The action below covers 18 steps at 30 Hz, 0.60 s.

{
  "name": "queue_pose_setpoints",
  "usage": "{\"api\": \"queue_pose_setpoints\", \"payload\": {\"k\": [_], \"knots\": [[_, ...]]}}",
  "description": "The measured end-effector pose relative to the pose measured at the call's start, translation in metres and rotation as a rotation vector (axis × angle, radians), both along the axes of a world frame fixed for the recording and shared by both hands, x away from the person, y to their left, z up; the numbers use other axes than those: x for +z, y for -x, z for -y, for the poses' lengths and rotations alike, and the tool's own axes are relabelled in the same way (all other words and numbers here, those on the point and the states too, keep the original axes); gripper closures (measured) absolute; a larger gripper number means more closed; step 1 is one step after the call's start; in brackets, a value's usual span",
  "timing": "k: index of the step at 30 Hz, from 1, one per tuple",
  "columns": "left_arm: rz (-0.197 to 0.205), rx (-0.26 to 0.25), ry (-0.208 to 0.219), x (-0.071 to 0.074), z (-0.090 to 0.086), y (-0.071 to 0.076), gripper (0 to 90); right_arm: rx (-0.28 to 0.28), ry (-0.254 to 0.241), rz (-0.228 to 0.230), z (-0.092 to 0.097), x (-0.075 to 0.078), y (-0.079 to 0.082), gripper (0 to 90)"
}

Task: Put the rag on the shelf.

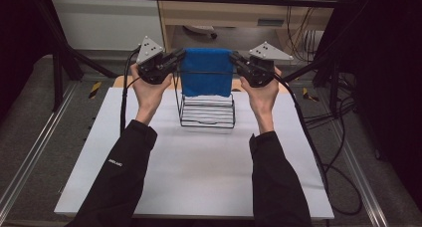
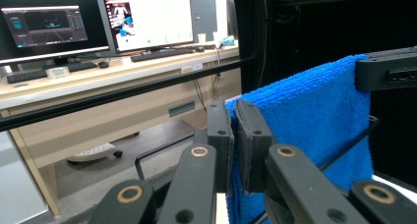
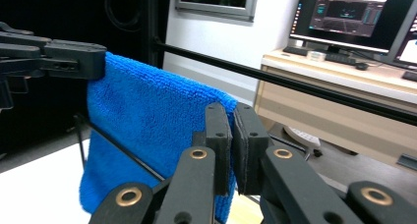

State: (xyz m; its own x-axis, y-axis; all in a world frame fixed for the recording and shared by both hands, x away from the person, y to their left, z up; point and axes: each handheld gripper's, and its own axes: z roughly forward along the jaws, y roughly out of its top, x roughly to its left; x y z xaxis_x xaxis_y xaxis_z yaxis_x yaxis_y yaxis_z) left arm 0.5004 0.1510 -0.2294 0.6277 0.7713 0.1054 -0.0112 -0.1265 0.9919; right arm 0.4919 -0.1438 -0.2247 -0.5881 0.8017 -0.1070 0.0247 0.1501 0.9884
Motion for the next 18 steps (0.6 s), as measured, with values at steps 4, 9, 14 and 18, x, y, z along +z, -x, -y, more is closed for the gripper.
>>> {"api": "queue_pose_setpoints", "payload": {"k": [4,9,14,18], "knots": [[0.002,-0.007,-0.007,0.004,-0.002,0.003,85.4,0.014,-0.008,-0.002,0.001,0.002,0.003,86.4],[-0.008,-0.027,0.006,0.003,-0.004,0.007,85.4,0.025,-0.006,-0.004,0.002,0.004,0.006,86.4],[-0.015,-0.038,0.001,0.004,-0.006,0.011,85.3,0.043,0.006,-0.013,0.003,0.006,0.011,86.3],[-0.035,-0.05,0.006,0.002,-0.007,0.014,85.2,0.053,0.016,-0.026,0.003,0.006,0.015,86.2]]}}
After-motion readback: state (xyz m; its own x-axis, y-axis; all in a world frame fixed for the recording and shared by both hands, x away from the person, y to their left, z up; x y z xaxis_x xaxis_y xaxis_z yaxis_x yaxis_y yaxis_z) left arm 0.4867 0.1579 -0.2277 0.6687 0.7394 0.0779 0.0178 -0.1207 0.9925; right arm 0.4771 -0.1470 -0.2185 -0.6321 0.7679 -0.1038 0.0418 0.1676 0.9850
